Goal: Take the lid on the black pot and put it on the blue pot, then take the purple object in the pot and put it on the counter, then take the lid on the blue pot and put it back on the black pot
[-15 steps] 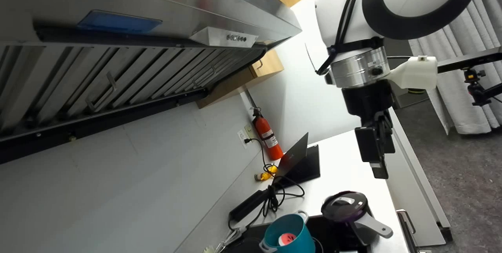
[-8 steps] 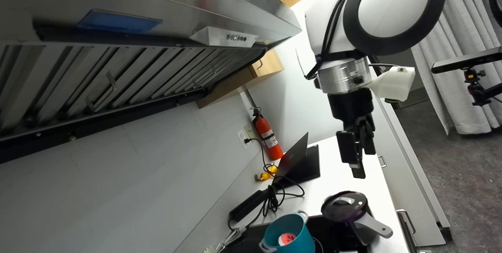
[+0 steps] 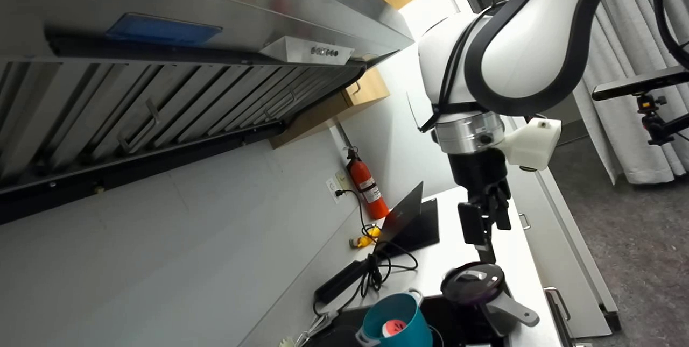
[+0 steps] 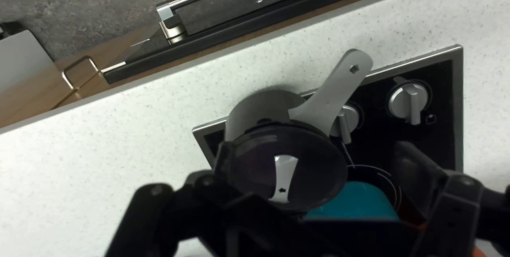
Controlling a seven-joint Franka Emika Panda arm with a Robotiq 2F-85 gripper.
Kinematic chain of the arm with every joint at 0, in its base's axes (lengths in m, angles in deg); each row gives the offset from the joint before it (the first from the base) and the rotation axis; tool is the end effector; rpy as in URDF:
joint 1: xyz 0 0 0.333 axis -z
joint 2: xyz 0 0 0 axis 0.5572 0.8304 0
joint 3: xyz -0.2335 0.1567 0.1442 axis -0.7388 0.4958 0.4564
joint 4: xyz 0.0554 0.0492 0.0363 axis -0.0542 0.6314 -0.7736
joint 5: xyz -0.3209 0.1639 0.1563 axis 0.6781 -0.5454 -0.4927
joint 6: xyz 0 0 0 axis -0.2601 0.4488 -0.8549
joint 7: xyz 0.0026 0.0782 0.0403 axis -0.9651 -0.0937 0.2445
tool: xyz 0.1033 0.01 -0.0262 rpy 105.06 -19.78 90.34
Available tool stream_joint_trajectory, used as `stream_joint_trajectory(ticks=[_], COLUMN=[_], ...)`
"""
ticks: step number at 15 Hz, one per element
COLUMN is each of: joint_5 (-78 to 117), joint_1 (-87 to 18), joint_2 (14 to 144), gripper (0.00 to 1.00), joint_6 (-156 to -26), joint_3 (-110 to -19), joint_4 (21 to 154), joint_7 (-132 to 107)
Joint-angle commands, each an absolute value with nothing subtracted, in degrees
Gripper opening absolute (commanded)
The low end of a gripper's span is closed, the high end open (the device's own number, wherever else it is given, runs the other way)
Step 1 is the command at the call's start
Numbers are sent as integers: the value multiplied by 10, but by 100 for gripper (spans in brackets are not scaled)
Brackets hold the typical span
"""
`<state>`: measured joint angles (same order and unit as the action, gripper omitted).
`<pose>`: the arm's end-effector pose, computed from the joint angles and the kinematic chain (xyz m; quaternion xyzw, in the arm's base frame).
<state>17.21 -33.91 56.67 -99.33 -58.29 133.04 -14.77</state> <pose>0.4959 0.0187 0.3736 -0.9945 0.0378 -0.0972 0.0016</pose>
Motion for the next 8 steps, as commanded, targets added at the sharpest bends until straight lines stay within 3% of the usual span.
stream_joint_trajectory(ticks=[1,8], joint_5=[188,212], joint_1=[-336,-338], joint_2=[598,641], gripper=[100,100], joint_6=[-1013,-1032], joint_3=[-586,-593], joint_4=[1306,1270], joint_7=[-161,-166])
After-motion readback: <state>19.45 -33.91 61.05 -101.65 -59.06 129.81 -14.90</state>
